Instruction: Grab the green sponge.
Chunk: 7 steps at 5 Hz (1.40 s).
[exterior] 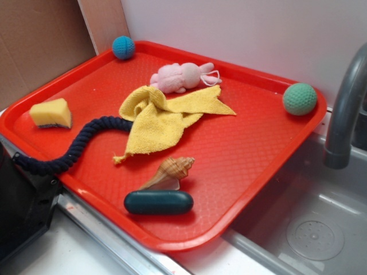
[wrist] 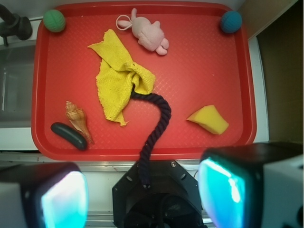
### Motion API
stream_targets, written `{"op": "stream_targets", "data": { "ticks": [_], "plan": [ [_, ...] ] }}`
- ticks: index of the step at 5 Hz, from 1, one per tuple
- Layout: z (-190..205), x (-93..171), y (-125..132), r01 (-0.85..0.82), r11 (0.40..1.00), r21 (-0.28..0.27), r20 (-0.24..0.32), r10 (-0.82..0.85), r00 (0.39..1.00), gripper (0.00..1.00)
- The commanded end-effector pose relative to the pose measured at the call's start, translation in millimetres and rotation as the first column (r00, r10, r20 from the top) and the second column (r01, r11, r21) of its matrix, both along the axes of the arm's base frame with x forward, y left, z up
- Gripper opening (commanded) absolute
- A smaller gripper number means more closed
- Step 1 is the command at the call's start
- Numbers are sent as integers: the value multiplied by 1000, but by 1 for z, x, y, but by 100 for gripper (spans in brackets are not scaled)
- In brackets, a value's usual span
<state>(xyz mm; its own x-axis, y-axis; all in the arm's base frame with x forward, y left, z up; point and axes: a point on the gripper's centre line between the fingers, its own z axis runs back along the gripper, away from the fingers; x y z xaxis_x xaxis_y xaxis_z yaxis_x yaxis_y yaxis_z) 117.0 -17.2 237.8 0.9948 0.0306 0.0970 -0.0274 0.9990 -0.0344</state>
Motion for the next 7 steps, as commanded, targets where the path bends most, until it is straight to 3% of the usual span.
{"op": "stream_targets", "data": {
  "ticks": [1,2,3,4,5,7],
  "plan": [
    [0,0,0,0,1000,0,0,0,1000,100],
    [-43,5,38,127,991,-33,98,-124,988,100],
    [-80,27,66,179,980,93,52,-184,982,100],
    [-105,40,86,314,946,75,44,-318,947,100],
    [-131,50,101,362,927,95,-49,-359,932,100],
    [-163,40,112,520,850,90,-117,-509,853,100]
  ]
}}
